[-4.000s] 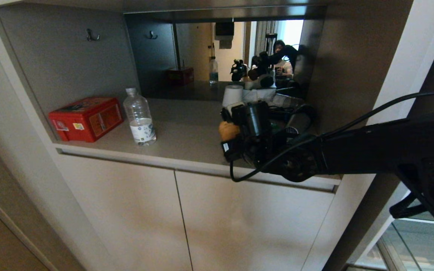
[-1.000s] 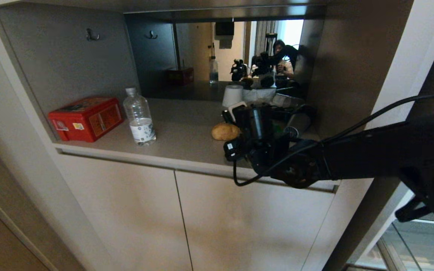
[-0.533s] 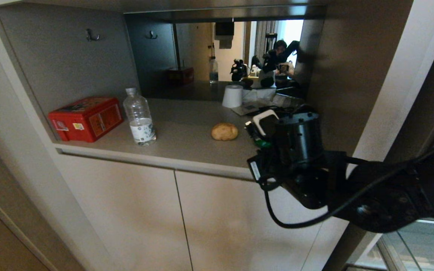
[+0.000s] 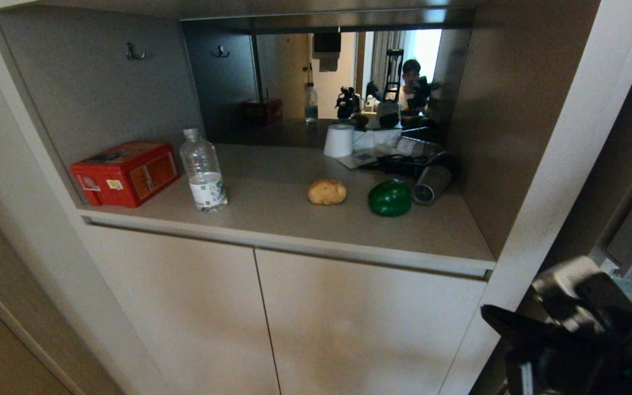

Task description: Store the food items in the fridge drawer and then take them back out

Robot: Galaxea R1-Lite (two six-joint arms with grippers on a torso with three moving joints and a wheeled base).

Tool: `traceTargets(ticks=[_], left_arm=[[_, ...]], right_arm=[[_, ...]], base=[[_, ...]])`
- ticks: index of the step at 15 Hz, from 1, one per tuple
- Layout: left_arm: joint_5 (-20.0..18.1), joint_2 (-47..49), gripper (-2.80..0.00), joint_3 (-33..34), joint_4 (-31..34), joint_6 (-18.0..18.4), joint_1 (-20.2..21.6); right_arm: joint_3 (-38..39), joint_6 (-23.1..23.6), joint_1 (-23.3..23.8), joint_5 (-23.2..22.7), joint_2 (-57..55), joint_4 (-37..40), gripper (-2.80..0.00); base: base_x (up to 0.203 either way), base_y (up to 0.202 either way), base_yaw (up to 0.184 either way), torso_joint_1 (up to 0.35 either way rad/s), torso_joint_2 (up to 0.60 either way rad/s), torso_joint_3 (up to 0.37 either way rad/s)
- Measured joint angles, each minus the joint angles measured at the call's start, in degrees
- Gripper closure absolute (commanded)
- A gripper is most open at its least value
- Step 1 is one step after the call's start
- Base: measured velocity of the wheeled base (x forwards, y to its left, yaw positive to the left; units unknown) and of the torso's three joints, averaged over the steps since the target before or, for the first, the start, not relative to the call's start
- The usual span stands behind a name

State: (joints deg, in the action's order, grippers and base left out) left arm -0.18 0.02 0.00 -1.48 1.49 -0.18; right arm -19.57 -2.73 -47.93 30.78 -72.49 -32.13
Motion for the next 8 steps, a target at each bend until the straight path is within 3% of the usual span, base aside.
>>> traceTargets(ticks=[4,8], left_arm=[[0.0,0.0,0.00,0.0,0.0,0.0,0.0],[0.0,0.0,0.00,0.0,0.0,0.0,0.0]], right_arm=[[15.2,-8.4,1.9,-0.4,11.2,-0.7,0.00],[19.2,-9.4,8.4,-0.9,15.3,-1.5,0.00]], base=[[0.000,0.000,0.000,0.000,0.00,0.000],[0.000,0.000,0.000,0.000,0.00,0.000]])
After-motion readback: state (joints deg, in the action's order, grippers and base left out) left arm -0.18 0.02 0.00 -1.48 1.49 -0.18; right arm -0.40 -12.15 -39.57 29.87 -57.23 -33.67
